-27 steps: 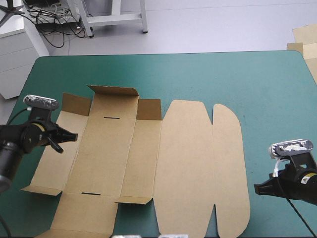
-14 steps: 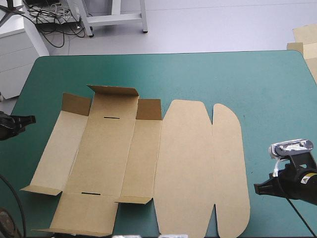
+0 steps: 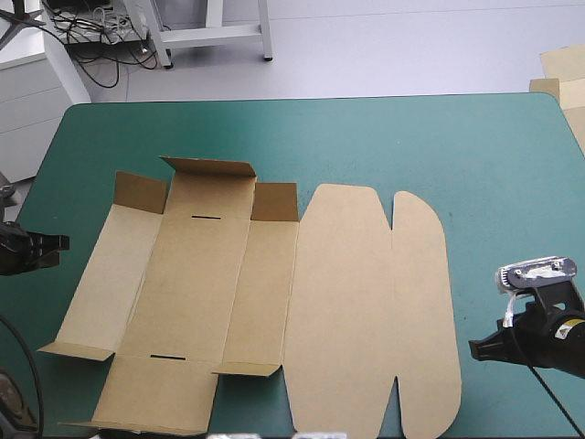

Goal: Fold the box

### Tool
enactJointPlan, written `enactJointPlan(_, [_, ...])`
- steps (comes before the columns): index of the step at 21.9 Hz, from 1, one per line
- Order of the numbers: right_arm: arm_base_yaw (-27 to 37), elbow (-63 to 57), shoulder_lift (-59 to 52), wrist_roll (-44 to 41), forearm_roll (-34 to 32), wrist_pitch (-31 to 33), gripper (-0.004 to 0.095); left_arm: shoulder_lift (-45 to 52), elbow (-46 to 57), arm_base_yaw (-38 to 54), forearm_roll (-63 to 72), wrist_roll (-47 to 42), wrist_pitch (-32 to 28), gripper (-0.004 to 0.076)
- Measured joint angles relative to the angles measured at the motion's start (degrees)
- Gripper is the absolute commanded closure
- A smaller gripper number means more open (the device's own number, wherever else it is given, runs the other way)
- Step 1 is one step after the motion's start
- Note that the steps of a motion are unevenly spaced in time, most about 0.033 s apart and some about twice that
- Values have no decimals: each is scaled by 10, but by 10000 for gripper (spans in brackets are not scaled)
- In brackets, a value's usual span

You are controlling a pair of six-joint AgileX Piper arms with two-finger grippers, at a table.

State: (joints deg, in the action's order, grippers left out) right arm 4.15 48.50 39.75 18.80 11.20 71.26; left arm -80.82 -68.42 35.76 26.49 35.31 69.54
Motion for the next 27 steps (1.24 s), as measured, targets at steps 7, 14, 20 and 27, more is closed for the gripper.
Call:
enactJointPlan(7, [0, 0, 0, 10, 0, 0, 928, 0, 0, 0, -22, -3, 7, 134])
enactJointPlan(14, [0, 0, 0, 11, 0, 0, 928, -19, 95, 0, -26, 38, -10, 136])
enactJointPlan(20, [0, 0, 0, 11, 2, 0, 928, -57, 145, 0, -22, 82, -25, 136])
enactJointPlan(27, [0, 0, 0, 11, 2, 0, 928, -75, 145, 0, 54, 121, -14, 136])
